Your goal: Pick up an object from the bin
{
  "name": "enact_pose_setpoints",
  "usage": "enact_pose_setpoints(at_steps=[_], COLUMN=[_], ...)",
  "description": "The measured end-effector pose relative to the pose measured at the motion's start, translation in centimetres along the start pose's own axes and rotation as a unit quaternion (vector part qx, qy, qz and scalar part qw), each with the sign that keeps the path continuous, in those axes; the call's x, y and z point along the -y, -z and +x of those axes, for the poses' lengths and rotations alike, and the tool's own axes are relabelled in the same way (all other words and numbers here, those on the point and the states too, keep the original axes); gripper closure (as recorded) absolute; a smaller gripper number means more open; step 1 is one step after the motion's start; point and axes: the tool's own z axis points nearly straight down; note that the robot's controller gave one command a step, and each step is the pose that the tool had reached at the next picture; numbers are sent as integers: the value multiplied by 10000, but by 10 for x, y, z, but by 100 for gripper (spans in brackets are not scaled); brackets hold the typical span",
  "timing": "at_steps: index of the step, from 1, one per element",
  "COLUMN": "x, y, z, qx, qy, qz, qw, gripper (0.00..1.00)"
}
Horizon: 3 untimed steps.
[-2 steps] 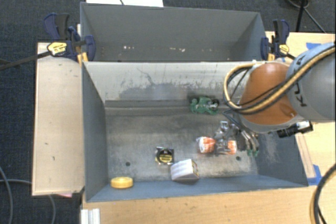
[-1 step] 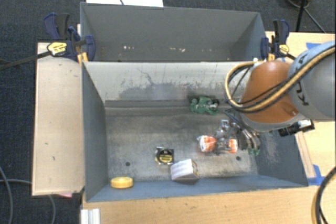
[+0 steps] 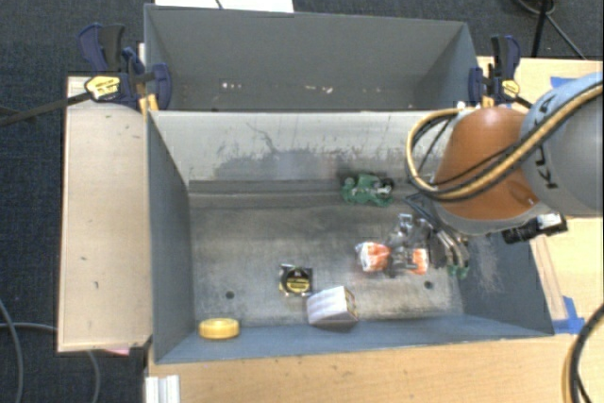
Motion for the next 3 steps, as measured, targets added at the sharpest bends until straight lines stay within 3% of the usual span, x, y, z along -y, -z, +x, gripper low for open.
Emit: enact_pose_setpoints(at_steps=[1,3], x=[0,0], y=[8,46], z=[2,0], qx=[-37,-16], qy=[-2,-3], qz=[0,0], qw=[10000,10000], gripper=[100,100])
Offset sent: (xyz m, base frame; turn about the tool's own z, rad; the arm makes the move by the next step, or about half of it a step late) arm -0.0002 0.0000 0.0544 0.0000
